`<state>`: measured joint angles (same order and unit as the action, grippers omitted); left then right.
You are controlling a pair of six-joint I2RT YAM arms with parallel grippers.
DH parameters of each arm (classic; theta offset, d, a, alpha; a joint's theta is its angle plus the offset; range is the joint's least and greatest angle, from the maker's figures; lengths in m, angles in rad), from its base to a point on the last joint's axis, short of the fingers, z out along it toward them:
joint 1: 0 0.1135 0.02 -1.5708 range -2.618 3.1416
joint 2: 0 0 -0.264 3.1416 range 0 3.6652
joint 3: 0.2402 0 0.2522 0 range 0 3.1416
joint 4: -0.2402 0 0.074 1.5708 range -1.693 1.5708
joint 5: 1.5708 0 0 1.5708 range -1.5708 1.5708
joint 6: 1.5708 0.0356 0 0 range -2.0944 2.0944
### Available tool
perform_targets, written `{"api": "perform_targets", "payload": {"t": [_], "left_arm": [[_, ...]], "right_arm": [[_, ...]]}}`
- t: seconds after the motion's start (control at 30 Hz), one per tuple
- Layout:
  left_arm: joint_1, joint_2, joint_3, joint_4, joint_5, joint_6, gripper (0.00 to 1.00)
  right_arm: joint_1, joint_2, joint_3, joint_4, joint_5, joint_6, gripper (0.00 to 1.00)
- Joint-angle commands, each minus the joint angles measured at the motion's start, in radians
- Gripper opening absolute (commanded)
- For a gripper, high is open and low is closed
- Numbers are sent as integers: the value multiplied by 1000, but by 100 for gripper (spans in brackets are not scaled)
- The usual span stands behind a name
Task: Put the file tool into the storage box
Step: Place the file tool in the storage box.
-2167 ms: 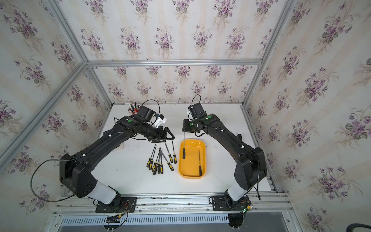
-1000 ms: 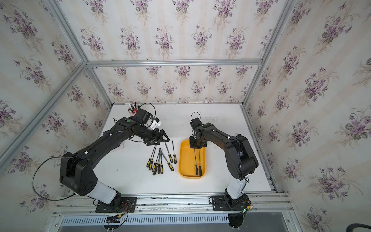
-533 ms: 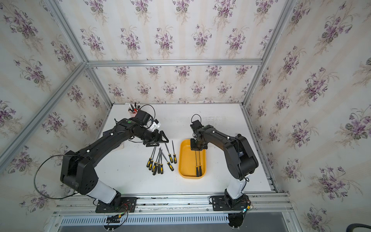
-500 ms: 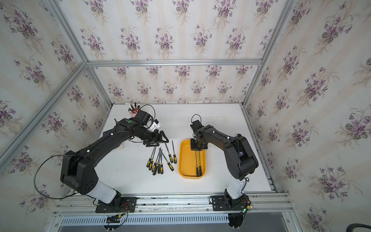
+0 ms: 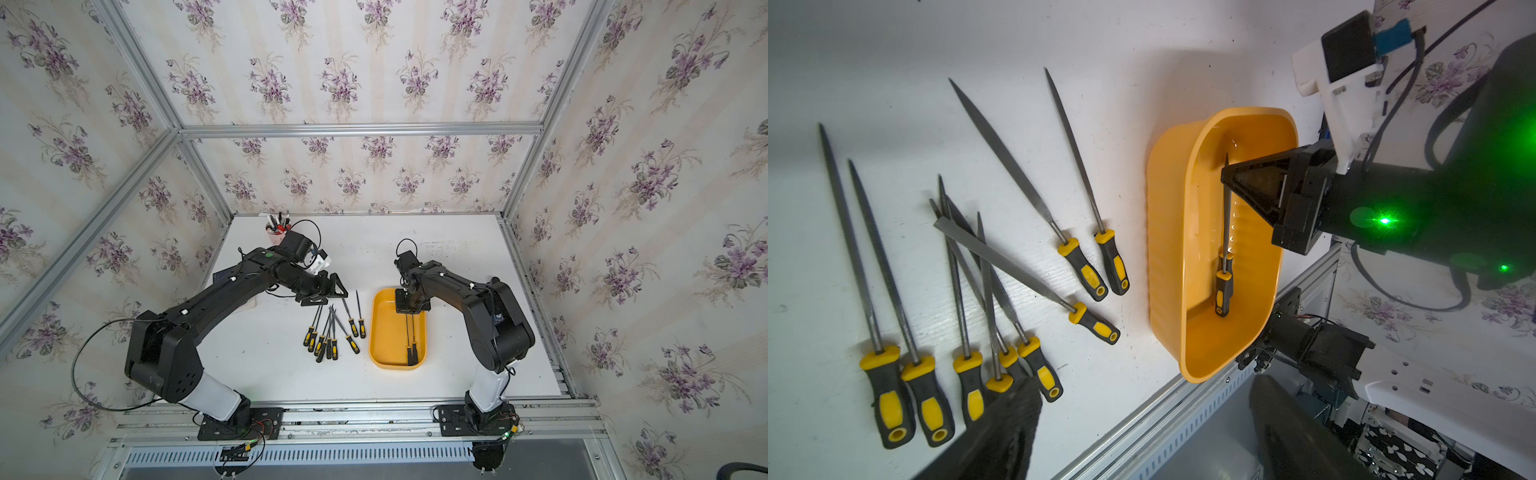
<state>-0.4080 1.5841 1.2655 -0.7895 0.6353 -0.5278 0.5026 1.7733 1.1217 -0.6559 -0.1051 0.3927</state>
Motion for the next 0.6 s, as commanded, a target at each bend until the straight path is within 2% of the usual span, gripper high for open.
{"api": "perform_targets", "payload": {"t": [0.0,0.57], "left_arm": [[2,-3,-5,15,-8,0,84],[3,10,-20,32,-17,-12,84]], "right_arm": [[-1,-3,-3,7,12,6,0],[-1,-1,-17,15,20,2,1]]}}
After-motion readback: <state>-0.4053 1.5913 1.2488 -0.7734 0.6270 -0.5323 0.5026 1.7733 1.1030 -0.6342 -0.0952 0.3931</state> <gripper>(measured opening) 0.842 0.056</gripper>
